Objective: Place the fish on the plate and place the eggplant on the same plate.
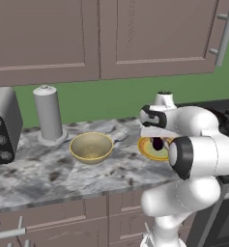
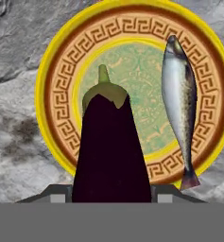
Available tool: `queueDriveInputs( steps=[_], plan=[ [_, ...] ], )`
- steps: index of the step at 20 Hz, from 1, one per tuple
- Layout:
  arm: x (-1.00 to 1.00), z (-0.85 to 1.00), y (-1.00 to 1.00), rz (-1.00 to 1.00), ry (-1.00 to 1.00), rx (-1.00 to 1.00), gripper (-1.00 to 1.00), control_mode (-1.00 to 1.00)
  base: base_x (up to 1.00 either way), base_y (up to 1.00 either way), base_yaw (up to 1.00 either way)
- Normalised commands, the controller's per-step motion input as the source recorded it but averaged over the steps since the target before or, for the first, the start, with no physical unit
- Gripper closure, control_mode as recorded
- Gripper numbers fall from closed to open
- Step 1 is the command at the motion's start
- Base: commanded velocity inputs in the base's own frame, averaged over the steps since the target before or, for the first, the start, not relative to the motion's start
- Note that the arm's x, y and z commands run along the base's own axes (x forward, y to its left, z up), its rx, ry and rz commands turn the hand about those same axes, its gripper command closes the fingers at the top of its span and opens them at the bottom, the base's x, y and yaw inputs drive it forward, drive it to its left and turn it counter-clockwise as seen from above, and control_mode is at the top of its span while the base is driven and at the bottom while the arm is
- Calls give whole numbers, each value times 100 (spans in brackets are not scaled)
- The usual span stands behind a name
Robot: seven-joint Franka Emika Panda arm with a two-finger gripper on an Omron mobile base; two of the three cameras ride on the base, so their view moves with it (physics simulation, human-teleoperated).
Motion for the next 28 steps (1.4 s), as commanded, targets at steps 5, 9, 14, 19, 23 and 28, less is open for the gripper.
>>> queueDriveInputs(
  steps=[5, 9, 14, 19, 23, 28],
  plan=[
    [14, -47, -6, 0, 0, 0, 100, -100, 0, 0, 0],
    [0, -46, 0, 0, 0, -3, 100, -100, 0, 0, 0],
    [2, -44, -4, 0, 0, -4, 100, -100, 0, 0, 0],
    [0, -10, -8, 0, -2, 0, 100, -100, 0, 0, 0],
    [0, 0, 0, 0, 0, 0, -100, -100, 0, 0, 0],
    [0, 1, 0, 0, 0, 0, -100, -100, 0, 0, 0]
  ],
)
